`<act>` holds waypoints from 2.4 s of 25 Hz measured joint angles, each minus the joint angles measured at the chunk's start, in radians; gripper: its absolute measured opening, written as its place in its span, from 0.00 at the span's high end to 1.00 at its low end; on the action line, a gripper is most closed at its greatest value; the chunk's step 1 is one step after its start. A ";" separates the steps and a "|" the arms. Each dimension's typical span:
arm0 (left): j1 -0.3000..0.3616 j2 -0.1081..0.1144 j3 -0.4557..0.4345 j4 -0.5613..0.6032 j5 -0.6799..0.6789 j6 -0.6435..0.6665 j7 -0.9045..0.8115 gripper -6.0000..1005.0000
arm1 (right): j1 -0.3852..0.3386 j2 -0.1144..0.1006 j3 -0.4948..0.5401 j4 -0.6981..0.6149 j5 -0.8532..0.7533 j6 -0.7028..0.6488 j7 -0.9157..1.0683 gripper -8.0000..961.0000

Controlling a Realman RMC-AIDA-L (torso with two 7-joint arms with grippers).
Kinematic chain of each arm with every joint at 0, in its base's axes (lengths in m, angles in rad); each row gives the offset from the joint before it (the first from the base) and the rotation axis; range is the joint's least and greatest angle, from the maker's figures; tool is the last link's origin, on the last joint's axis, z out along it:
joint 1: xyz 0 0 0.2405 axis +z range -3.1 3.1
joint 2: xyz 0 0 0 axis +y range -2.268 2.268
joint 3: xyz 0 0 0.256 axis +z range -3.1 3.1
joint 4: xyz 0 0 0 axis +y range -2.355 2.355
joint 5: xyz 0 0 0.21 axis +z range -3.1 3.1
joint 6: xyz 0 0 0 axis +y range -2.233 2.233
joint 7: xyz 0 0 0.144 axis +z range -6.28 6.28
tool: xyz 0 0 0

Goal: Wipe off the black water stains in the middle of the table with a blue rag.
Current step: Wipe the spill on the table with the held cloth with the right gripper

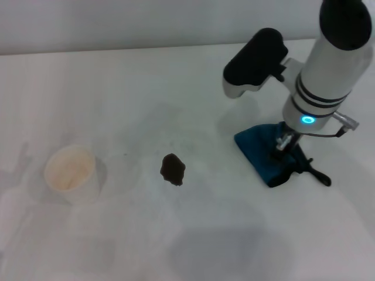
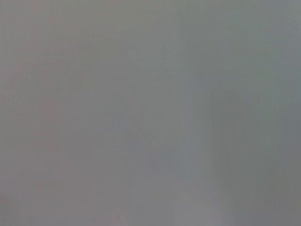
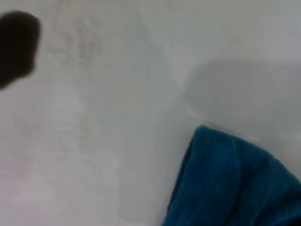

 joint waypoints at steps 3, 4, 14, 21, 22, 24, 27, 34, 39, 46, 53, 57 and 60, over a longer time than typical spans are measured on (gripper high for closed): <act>0.001 0.000 0.000 0.000 0.000 0.000 0.000 0.14 | 0.023 0.000 -0.040 0.000 0.057 -0.012 -0.001 0.92; 0.001 0.000 0.000 0.000 0.000 0.000 0.000 0.14 | 0.032 0.000 -0.057 0.000 0.074 -0.017 -0.001 0.92; 0.002 0.000 0.002 0.000 0.000 0.000 -0.002 0.14 | 0.153 0.001 -0.252 0.006 0.219 -0.091 0.078 0.92; 0.003 -0.002 0.006 0.005 0.002 0.000 -0.003 0.14 | 0.236 0.001 -0.429 0.011 0.332 -0.149 0.151 0.92; 0.003 -0.001 0.007 0.005 0.002 0.000 -0.003 0.14 | 0.243 0.001 -0.451 0.009 0.351 -0.152 0.157 0.92; 0.003 -0.001 0.007 0.006 0.002 0.000 -0.003 0.14 | 0.255 0.001 -0.488 0.000 0.387 -0.155 0.163 0.93; 0.005 -0.002 0.007 0.007 0.003 0.000 -0.003 0.14 | 0.270 0.001 -0.531 -0.027 0.445 -0.159 0.166 0.93; 0.012 -0.003 0.008 0.009 0.009 0.000 -0.003 0.14 | 0.274 0.001 -0.549 -0.087 0.471 -0.171 0.166 0.93; 0.017 -0.004 0.008 0.012 0.009 0.001 -0.003 0.14 | 0.290 0.001 -0.538 -0.033 0.459 -0.215 0.161 0.93; 0.029 -0.004 0.008 0.012 0.009 0.012 -0.003 0.14 | 0.340 0.001 -0.537 0.074 0.446 -0.294 0.157 0.93; 0.030 -0.004 0.008 0.012 0.009 0.011 -0.003 0.14 | 0.382 0.001 -0.516 0.195 0.428 -0.349 0.156 0.93; 0.030 -0.004 0.008 0.012 0.008 0.008 -0.003 0.14 | 0.379 0.001 -0.467 0.250 0.361 -0.355 0.170 0.93; 0.031 -0.004 0.006 0.012 0.007 0.005 -0.003 0.14 | 0.366 0.001 -0.409 0.281 0.305 -0.357 0.172 0.93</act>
